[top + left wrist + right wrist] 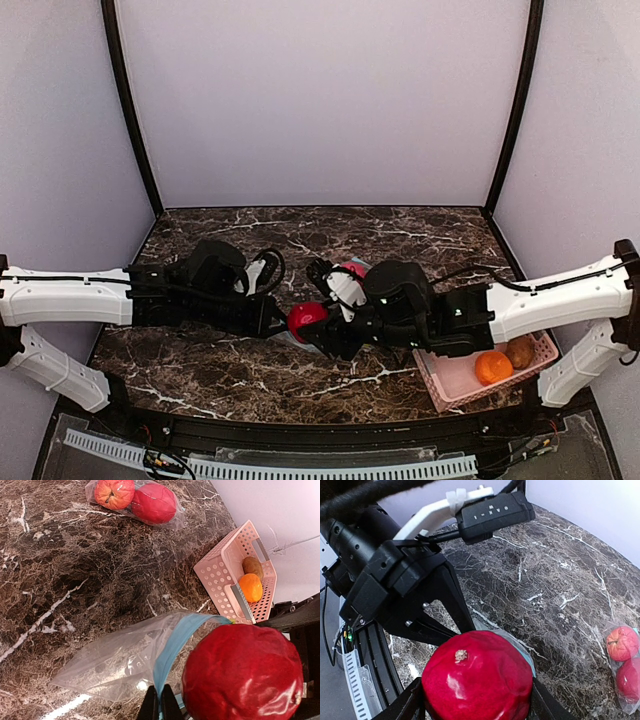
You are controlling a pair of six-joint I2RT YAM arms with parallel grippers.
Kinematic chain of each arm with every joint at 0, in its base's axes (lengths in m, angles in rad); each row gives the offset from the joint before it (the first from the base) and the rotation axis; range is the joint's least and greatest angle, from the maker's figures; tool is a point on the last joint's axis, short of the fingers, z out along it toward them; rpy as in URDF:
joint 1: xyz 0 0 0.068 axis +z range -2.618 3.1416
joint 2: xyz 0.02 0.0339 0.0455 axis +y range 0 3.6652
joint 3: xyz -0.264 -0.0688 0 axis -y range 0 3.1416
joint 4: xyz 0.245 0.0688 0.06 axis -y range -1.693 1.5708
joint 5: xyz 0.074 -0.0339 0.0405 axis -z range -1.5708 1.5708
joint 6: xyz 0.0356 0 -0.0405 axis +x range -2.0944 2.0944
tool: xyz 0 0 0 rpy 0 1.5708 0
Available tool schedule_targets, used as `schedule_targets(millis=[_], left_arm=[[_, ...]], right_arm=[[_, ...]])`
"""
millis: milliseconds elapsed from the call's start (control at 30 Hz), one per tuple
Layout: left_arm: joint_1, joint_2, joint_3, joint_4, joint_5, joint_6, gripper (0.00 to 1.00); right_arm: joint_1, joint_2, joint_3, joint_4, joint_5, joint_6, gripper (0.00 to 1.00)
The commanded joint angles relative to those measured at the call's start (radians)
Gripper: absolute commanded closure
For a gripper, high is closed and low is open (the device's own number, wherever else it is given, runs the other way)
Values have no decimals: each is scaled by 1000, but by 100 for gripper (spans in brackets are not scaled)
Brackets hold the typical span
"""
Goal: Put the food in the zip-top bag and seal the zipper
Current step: Place the fake fruit in the zipper food storage bag, then adjust the fake fruit in the zipper food storage bag.
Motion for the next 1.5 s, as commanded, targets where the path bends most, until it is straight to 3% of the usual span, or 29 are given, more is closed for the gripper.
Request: schedule_targets(millis=[0,267,500,700,1000,1467], left_arm=[[-1,-7,1,1,12,-1,99],[-1,-12,-5,3,11,-3,99],[-1,-16,-7,0,11,-1,99],[-1,-14,-10,3,10,0,99],[-1,-15,-11,6,10,-1,99],[-2,-21,-16,12,14,-6,99]], right_arm=[[-13,31,-1,-22,39,47,65],[-37,96,84,-198,89,140,57],[-35,60,122,-286,74,183,21],[-36,17,166,-349,48,229,5],[-55,148,301,-519,100,331,1],[-120,256,256,-389,-35,320,1]])
